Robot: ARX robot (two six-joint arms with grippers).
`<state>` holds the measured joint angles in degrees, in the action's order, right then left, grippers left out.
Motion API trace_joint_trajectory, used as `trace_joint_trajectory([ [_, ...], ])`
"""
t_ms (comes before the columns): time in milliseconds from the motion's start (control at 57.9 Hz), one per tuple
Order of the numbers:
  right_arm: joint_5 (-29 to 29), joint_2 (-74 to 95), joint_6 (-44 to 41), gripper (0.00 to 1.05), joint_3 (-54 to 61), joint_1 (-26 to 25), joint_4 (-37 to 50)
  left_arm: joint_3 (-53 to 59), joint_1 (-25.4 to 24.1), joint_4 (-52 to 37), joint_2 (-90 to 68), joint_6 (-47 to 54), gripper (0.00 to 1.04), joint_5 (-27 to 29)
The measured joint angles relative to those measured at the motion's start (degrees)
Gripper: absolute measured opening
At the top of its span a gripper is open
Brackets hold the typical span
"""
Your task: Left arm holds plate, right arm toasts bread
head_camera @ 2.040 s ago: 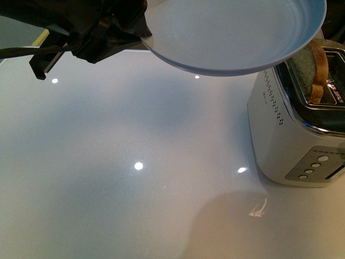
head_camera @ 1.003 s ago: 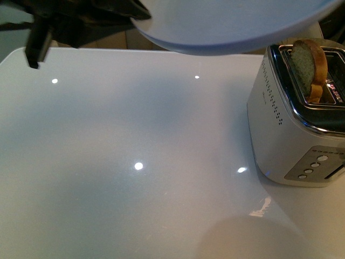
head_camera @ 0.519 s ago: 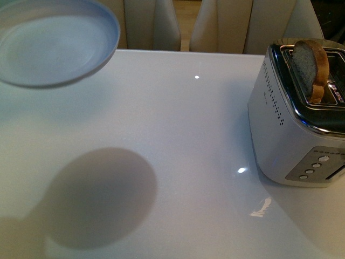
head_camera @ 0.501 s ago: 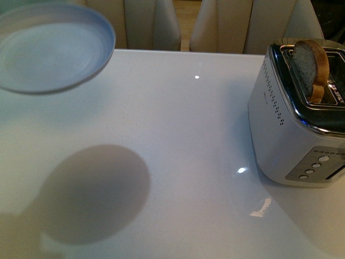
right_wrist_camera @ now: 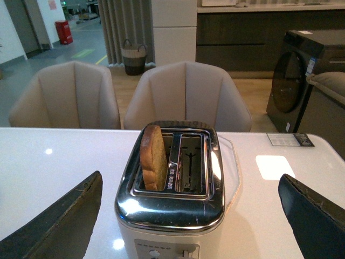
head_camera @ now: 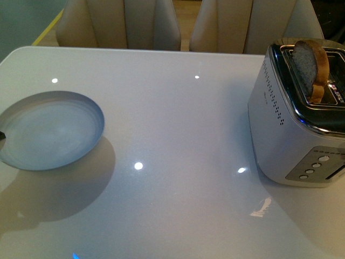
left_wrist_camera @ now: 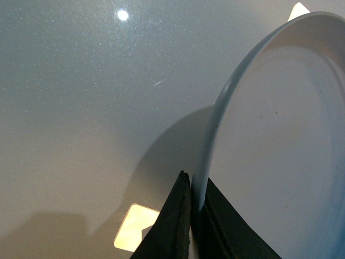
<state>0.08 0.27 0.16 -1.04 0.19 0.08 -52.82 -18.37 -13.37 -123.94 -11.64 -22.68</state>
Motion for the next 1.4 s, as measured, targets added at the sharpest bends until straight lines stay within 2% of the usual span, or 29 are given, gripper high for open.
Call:
trace_joint_trajectory([
  [207,0.0,0.0,0.0,0.96,0.0,0.0,0.0,1.5,0.9,-4.7,-3.1,-1.3,0.03,-1.5],
  [553,0.0,0.0,0.0,0.96,0.0,0.0,0.0,-0.5,4.7,-5.5,-9.5,-4.9,0.03,-0.2],
  [1020,0.0,0.0,0.0,0.96,0.0,0.0,0.0,-1.0,5.3,-7.7,-12.3,-6.1,0.03,1.1],
  [1193,0.0,0.0,0.0,0.96,0.0,0.0,0.0,-1.0,5.5,-8.3,-12.3,-6.3,0.30,1.7],
  [1262,0.0,0.0,0.0,0.96,0.0,0.0,0.0,-0.8,5.5,-9.7,-12.3,-7.3,0.46,1.7],
  [1400,0.0,0.0,0.0,0.96,0.0,0.0,0.0,0.0,5.4,-11.0,-11.7,-8.7,0.67,1.7],
])
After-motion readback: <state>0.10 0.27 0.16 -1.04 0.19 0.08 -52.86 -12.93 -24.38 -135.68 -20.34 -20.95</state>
